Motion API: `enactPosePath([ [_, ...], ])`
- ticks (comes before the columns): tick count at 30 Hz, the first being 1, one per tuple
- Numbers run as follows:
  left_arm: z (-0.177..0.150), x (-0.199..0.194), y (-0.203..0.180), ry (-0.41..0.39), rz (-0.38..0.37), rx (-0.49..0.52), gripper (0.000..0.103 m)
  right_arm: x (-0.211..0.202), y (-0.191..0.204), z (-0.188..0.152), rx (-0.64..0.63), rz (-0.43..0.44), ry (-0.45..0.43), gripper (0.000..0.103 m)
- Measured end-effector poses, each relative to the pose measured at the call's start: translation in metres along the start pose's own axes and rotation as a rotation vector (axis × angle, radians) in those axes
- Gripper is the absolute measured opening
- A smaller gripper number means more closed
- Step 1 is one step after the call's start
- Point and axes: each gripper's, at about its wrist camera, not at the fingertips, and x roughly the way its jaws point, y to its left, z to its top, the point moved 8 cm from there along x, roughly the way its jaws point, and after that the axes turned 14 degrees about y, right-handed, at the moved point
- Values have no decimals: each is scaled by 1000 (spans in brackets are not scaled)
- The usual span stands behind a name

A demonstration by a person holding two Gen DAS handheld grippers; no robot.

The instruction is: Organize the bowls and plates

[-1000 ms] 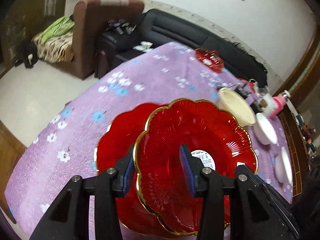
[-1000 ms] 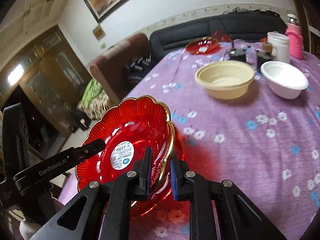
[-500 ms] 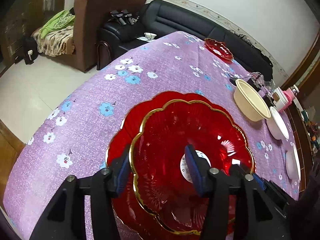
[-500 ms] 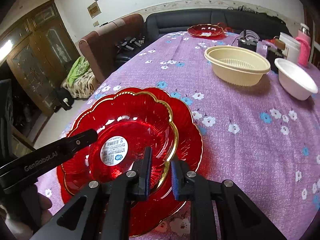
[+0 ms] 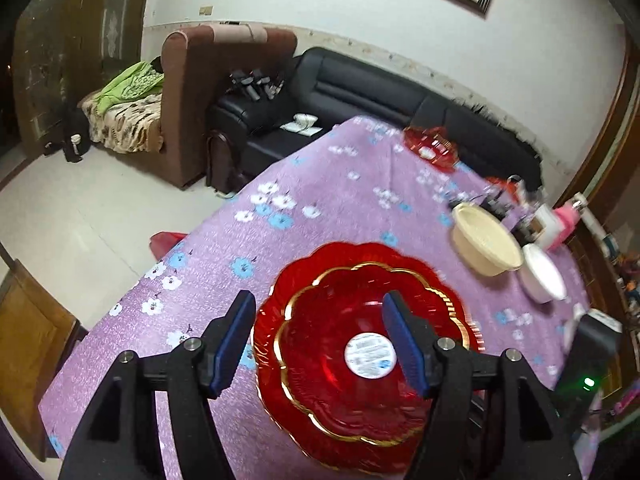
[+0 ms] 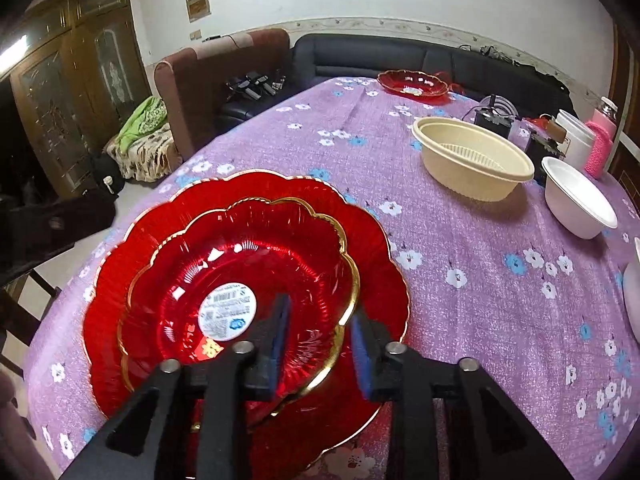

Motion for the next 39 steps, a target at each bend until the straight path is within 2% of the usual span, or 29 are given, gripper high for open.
enactPosePath([
  [6,-5,-39,-14,-65,-63,16,72,-31,-2,6,5,7,-101,49],
  [12,-16,-80,-38,-119,-122,67,74,-74,-18,-2,40,26,-167,50],
  [15,-23,-113,-57,-164,-163,115,74,-101,-31,-8,64,38,-197,50],
  [21,-40,-177,-86,-209,-276,195,74,-189,-53,-27,79,10,-317,51],
  [27,-55,-256,-108,-272,-306,292,79,-283,-65,-49,83,-12,-403,54],
  [32,-31,-339,-128,-340,-272,367,79,-377,-66,-43,39,-92,-496,54],
  [36,14,-403,-142,-382,-232,376,83,-466,-60,-21,23,-147,-585,55],
  [39,55,-446,-149,-458,-152,342,89,-526,-48,3,-5,-235,-649,64],
])
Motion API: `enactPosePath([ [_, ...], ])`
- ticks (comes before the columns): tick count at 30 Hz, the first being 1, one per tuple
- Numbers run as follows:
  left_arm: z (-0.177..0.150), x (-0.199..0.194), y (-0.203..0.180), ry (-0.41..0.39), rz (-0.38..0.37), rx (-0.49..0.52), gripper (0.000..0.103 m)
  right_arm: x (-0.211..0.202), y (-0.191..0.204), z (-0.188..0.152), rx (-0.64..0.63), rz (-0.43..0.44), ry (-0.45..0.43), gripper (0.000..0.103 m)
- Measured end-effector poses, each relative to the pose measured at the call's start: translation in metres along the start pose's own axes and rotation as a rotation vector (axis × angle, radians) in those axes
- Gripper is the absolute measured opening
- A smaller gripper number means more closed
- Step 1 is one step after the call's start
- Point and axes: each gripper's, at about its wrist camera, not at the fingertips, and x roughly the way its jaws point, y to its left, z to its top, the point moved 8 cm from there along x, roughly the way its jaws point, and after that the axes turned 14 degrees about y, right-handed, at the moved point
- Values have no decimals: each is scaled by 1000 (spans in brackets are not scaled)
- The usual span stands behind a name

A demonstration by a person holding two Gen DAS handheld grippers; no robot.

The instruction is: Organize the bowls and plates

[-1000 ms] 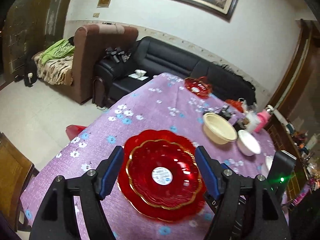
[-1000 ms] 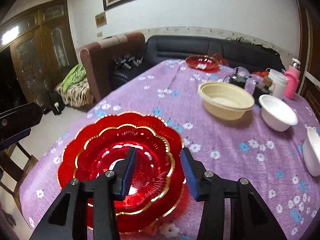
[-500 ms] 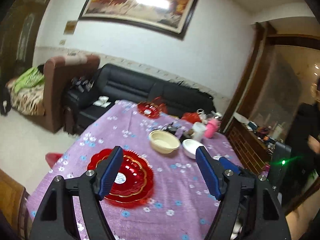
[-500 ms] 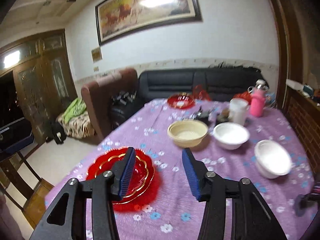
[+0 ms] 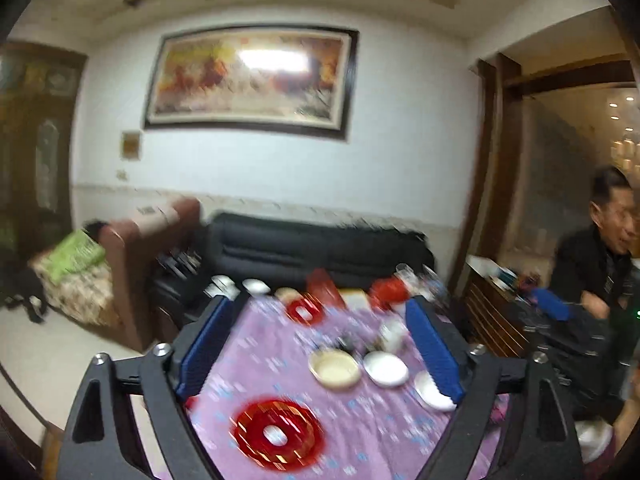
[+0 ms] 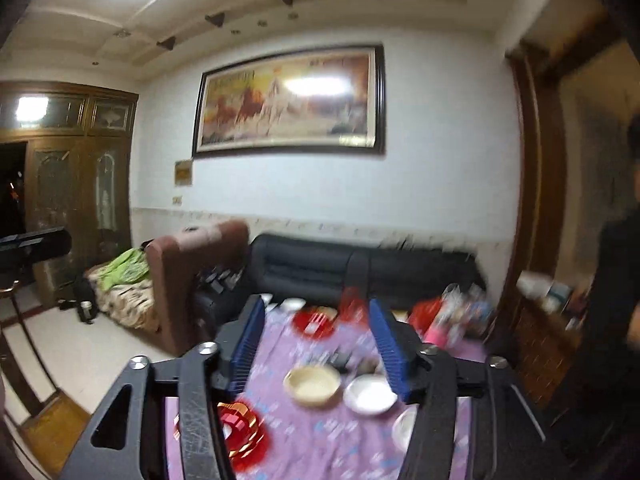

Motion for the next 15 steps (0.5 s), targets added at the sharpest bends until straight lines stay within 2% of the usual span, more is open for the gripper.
enactPosePath([
  [1,16,-4,3,-23,33,-8,90,-8,-2,19,-9,-38,-20,64],
  [4,38,-1,10,-64,85,-20,97,-21,-15,66,-3,-125,-46,67],
  [7,32,18,17,-58,102,-30,100,-15,-26,82,48,-135,-40,82],
  [10,-4,66,20,42,94,-17,100,22,-33,57,64,-102,34,83],
  [15,-79,146,6,242,23,61,100,117,-44,-33,125,13,210,83],
])
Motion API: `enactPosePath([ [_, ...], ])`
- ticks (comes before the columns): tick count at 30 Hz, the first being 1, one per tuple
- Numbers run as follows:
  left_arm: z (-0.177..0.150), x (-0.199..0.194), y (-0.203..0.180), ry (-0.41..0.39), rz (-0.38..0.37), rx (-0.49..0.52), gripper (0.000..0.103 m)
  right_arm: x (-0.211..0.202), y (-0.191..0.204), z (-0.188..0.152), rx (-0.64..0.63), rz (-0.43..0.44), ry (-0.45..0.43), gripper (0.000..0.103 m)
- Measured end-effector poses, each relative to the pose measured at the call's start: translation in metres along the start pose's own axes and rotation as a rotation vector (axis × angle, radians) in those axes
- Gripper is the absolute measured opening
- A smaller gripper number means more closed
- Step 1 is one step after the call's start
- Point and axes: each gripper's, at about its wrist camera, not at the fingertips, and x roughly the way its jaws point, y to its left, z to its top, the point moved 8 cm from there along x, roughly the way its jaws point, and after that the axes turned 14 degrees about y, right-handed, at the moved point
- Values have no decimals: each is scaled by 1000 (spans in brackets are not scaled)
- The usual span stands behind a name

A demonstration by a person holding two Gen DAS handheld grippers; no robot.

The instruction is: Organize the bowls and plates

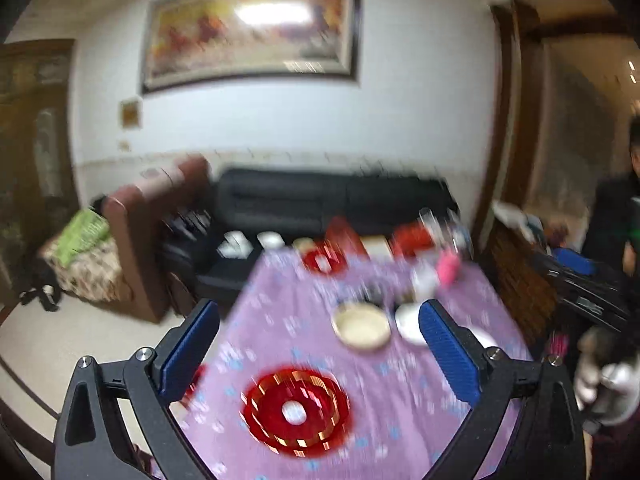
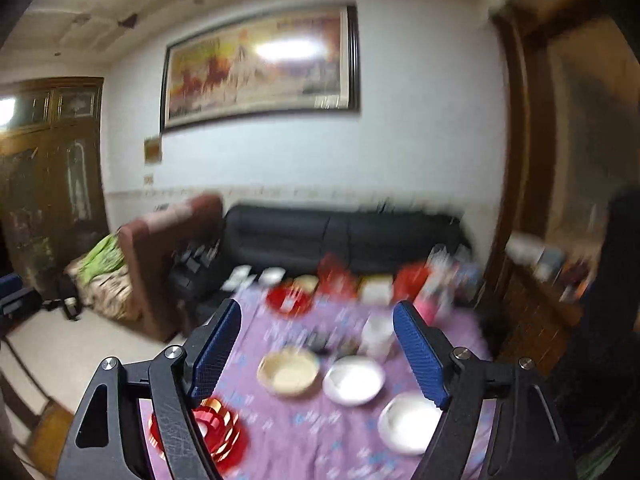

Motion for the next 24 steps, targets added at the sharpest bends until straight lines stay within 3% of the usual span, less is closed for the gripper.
enactPosePath([
  [4,-40,73,-19,100,-59,38,100,97,-23,-80,73,47,147,83],
  [8,-77,140,-31,175,-88,13,100,164,-51,-145,160,91,262,83],
  [12,-109,191,-52,210,-87,-4,100,195,-92,-172,265,104,306,83],
  [15,-130,217,-73,260,-125,-18,100,204,-126,-187,325,65,297,82],
  [20,-156,244,-95,338,-184,-17,100,209,-179,-198,393,-39,267,82],
  [24,-166,251,-101,349,-170,-10,100,233,-205,-206,415,-70,300,80],
])
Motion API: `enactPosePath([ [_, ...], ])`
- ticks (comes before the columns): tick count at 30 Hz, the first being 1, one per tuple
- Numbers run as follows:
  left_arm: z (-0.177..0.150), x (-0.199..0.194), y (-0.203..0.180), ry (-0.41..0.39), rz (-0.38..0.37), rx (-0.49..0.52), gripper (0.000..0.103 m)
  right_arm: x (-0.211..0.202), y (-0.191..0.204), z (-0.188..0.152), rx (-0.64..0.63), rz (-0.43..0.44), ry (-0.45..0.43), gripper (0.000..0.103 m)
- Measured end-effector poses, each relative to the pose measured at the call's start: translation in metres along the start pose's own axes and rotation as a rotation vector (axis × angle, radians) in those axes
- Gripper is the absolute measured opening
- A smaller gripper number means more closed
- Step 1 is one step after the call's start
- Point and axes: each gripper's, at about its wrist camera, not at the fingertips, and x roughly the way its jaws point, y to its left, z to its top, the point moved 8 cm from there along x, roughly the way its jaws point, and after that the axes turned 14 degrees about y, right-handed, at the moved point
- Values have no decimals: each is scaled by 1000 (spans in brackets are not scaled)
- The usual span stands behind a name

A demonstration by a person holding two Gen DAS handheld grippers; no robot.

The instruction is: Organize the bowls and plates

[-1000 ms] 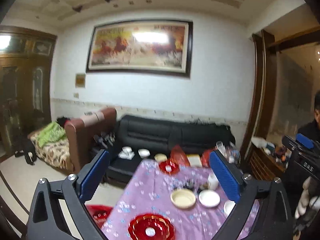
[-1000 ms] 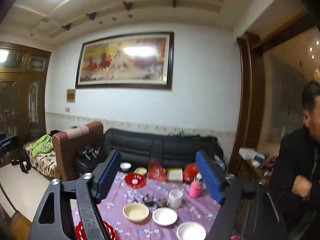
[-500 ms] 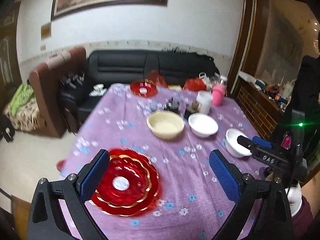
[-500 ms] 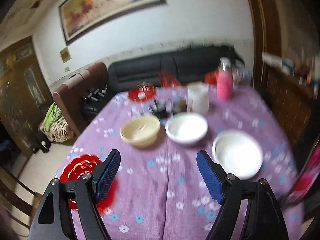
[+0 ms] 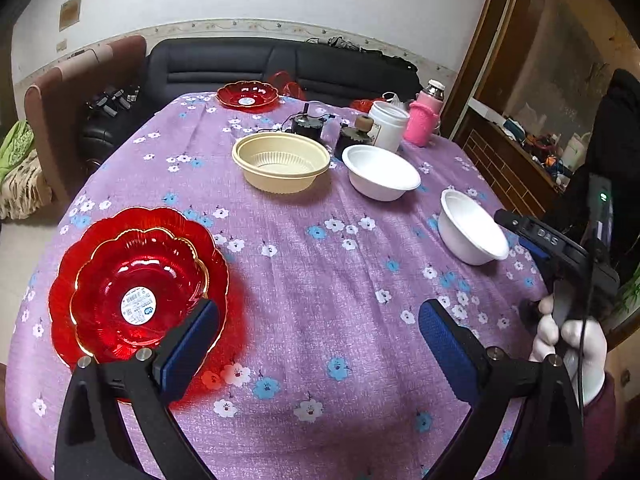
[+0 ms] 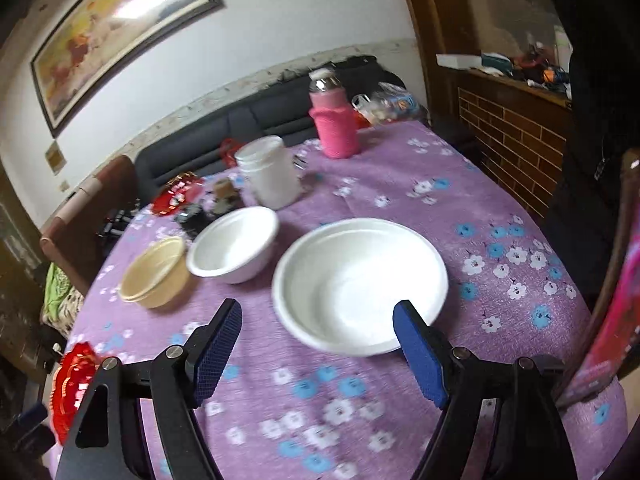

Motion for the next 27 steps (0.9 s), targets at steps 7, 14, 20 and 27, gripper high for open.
enactPosePath([
  [7,-3,2,9,12,27,-12,100,55,18,4,-143,-123,72,76],
  [14,2,-10,27,-4,18,-45,100,59,38,11,-133,-36,77,76],
  [20,46,-37,48,-33,4,-65,100,47,66,41,-112,87,88,76],
  [27,87,-96,104,-188,-2,-180,100,67,85,100,-123,43,87,76],
])
